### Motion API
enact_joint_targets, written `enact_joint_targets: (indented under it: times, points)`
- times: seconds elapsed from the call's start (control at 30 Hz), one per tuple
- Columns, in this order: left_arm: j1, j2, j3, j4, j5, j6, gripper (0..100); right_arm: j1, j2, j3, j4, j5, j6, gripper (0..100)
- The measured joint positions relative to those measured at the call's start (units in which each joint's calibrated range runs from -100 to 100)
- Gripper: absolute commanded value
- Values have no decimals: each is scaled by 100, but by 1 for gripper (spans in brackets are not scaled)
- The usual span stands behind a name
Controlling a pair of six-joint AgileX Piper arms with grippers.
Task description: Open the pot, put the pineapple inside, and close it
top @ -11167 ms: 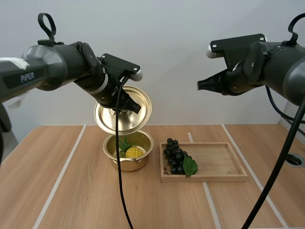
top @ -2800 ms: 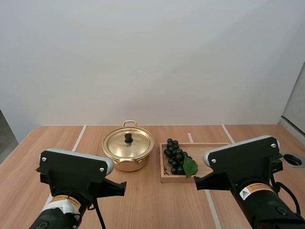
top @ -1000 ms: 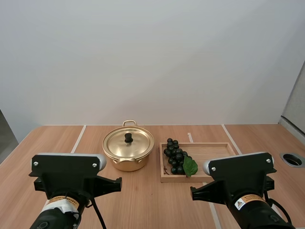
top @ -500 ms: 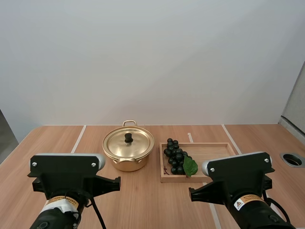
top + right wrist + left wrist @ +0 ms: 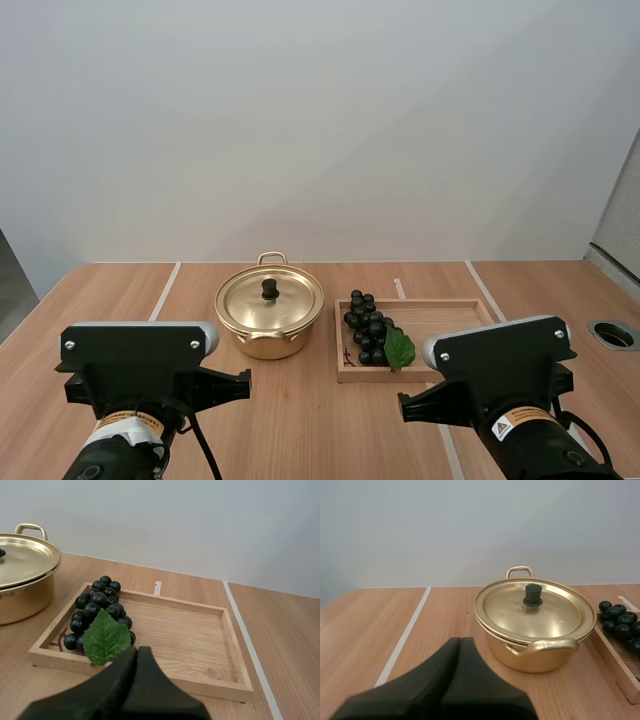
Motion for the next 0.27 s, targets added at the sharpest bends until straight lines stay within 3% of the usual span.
enact_joint_targets:
  times: [0.27]
  points:
    - [0, 0, 0, 0, 0, 0, 0, 56, 0, 0, -377, -43, 0, 0]
